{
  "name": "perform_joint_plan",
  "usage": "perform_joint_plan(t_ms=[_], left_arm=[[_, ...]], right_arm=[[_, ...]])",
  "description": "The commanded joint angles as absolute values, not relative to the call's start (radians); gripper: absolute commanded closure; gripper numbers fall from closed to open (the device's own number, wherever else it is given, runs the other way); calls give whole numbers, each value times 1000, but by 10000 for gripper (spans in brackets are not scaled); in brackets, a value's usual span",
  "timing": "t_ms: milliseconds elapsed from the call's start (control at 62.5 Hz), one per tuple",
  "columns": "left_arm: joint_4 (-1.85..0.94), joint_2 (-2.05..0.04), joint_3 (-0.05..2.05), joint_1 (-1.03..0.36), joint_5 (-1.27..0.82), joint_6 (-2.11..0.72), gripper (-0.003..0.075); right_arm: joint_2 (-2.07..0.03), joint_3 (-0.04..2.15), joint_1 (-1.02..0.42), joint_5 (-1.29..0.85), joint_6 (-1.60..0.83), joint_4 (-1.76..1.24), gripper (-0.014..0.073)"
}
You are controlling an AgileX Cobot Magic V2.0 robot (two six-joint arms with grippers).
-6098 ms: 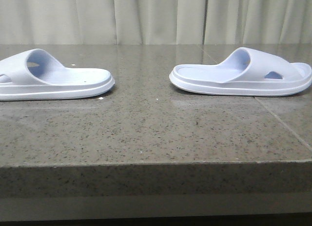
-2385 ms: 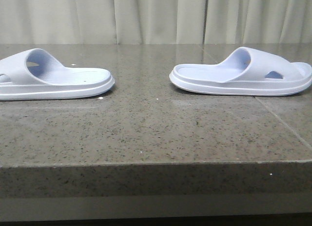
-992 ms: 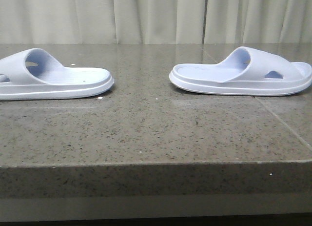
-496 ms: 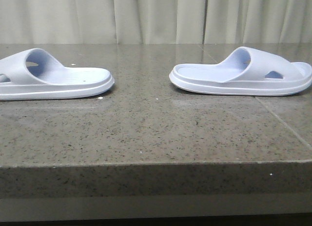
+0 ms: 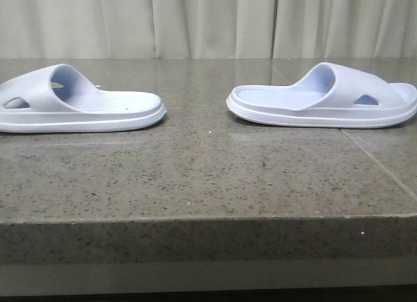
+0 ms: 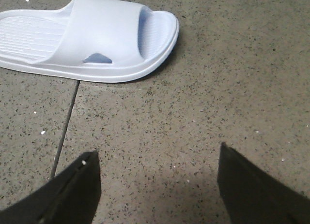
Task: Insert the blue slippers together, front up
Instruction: 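Grasp the heel rim of the slipper nearest the left gripper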
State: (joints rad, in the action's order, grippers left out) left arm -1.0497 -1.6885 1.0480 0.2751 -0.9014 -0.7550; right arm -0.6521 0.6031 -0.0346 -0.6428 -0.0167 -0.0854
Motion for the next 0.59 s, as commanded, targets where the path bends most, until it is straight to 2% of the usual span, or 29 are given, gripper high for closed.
perform_joint_plan(t_ms=[0, 112, 384, 576], left_arm=[[-1079, -1660, 1068, 267, -917, -754, 652], [-1079, -1660, 1068, 267, -918, -754, 741], [-1117, -1630, 1087, 267, -966, -761, 741], [-1202, -1528, 1079, 260, -1093, -829, 741]], right_arm=[[-661, 631, -28, -577, -18, -76, 65], [-661, 631, -28, -577, -18, -76, 65], [-661, 631, -28, -577, -18, -76, 65], [-661, 631, -28, -577, -18, -76, 65]])
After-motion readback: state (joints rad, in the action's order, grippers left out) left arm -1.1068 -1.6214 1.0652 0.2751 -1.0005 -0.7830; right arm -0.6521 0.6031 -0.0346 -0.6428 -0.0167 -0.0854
